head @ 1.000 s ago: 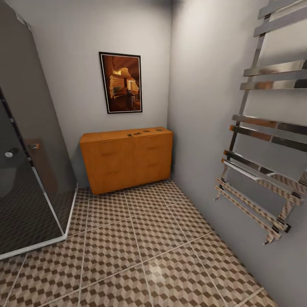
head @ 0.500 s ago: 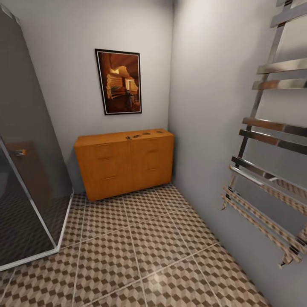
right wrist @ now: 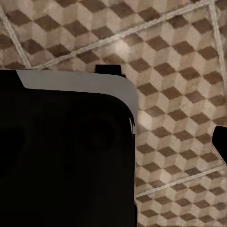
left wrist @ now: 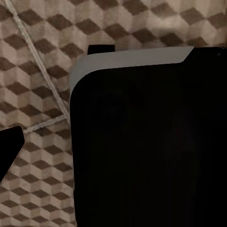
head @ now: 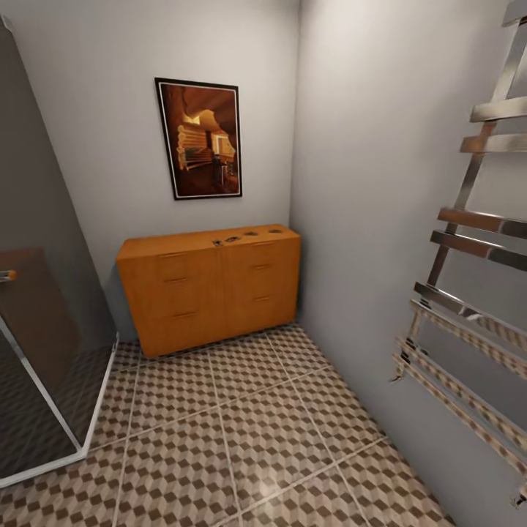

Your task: Take the four mousetraps from the cabinet in the bathroom and place them on the bathroom floor. Make sure all four end up on the same floor surface, and ensure that at least two of them are either under or directly next to the same bathroom sink.

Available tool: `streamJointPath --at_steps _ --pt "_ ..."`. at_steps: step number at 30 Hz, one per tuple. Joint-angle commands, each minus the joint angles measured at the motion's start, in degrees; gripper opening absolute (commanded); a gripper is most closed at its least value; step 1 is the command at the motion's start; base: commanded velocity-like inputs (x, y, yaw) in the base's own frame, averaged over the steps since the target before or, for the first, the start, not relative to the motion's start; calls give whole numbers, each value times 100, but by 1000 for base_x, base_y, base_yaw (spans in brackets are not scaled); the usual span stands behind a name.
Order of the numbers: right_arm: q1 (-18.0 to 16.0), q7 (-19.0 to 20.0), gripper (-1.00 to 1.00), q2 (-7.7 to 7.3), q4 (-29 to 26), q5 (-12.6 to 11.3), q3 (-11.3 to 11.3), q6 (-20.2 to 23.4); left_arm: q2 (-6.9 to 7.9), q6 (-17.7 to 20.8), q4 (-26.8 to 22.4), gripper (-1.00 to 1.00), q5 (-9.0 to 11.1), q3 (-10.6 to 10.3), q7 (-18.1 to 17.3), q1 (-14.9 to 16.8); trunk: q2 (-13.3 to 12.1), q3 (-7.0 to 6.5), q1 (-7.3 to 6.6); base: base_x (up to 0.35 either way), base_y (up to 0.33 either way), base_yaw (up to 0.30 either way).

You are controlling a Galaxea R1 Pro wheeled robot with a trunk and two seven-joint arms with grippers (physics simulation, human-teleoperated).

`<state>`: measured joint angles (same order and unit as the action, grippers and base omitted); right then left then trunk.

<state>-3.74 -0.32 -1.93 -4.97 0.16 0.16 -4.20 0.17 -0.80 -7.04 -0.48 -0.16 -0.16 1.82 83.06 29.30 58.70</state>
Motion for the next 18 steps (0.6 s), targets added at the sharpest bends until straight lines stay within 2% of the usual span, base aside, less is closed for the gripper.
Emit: streamJointPath --at_steps 1,18 --pt "-4 -3 100 0 5 1 2 -19 2 -10 1 100 -5 -1 -2 3 2 6 3 292 0 0" --pt "-4 -3 100 -8 5 1 2 -19 1 -15 1 100 -5 -1 -2 3 2 6 3 267 0 0"
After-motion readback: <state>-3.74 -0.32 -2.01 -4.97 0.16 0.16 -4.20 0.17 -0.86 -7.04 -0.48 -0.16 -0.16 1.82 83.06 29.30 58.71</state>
